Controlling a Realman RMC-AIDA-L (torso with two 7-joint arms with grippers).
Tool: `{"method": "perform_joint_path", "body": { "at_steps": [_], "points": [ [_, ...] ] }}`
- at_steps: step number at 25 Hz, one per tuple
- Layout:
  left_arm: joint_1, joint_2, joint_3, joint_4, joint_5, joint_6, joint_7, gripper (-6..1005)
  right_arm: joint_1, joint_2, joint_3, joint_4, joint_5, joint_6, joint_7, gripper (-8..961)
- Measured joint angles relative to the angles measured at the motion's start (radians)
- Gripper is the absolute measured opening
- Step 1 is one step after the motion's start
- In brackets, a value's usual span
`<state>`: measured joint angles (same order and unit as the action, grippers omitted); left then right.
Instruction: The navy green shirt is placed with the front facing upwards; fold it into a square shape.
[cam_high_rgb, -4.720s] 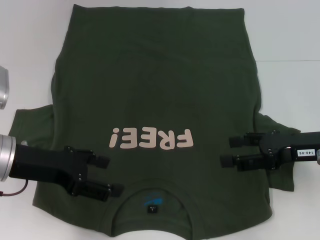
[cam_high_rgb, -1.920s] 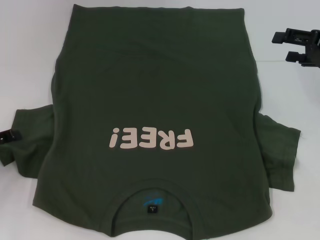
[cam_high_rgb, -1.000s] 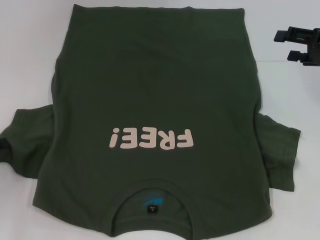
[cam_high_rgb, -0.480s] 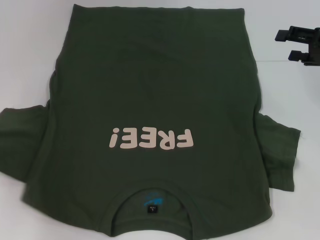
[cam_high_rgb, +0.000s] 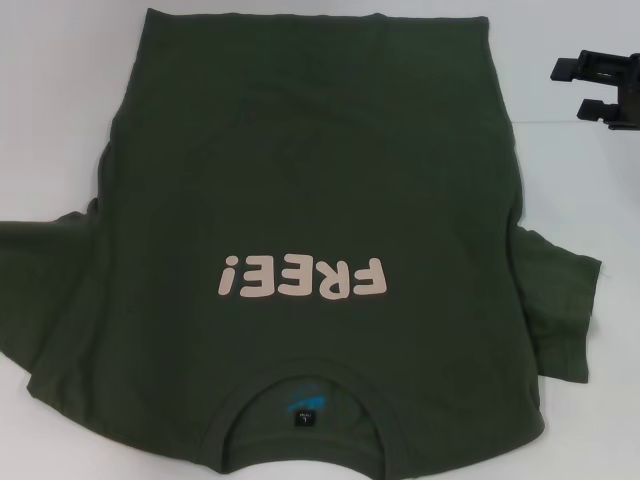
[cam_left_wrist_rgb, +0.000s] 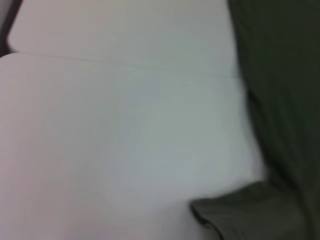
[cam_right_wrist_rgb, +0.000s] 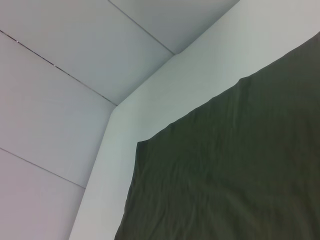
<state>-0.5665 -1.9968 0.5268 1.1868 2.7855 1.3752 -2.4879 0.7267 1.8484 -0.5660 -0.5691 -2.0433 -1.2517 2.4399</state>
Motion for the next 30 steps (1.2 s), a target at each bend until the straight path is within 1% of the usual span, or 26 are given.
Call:
{"method": "perform_joint_path", "body": {
  "at_steps": [3,7,9,10,12,15,22,25,27,29,30],
  "points": [
    [-0.025,-0.010,0.000,0.028,-0.009,0.077,-0.013,3,0.000,0.000,0.000,0.000,0.000,0.000,0.001,836],
    [-0.085,-0.030,0.004,0.038,-0.016,0.215,-0.066,3,0.001,0.000,0.000,0.000,0.000,0.000,0.001,833],
    [-0.119,-0.034,0.011,0.033,-0.016,0.265,-0.104,4,0.002,0.000,0.000,0.000,0.000,0.000,0.001,832],
    [-0.119,-0.034,0.011,0.033,-0.016,0.265,-0.104,4,0.002,0.000,-0.001,0.000,0.000,0.000,0.001,831],
    [-0.167,-0.035,0.038,0.008,-0.016,0.310,-0.149,4,0.004,0.000,-0.005,0.000,0.000,0.000,0.001,830],
    [-0.208,-0.038,0.075,-0.033,-0.016,0.299,-0.185,4,0.005,0.000,-0.009,0.000,0.000,0.000,0.001,828],
    [-0.285,-0.042,0.122,-0.173,-0.016,0.198,-0.221,5,0.004,0.000,-0.009,0.000,-0.003,0.000,0.001,824],
    [-0.296,-0.046,0.163,-0.215,-0.014,0.149,-0.221,5,0.002,0.000,-0.010,0.000,-0.004,0.000,0.001,822],
    [-0.296,-0.047,0.193,-0.221,-0.017,0.133,-0.205,5,0.001,0.000,-0.012,0.000,-0.006,0.000,0.001,820],
    [-0.290,-0.055,0.210,-0.207,-0.023,0.128,-0.156,5,-0.001,0.000,-0.013,0.000,-0.007,0.001,-0.002,819],
    [-0.284,-0.064,0.213,-0.190,-0.034,0.131,-0.112,32,-0.001,0.000,-0.014,0.000,-0.007,0.001,-0.004,818]
  ]
}}
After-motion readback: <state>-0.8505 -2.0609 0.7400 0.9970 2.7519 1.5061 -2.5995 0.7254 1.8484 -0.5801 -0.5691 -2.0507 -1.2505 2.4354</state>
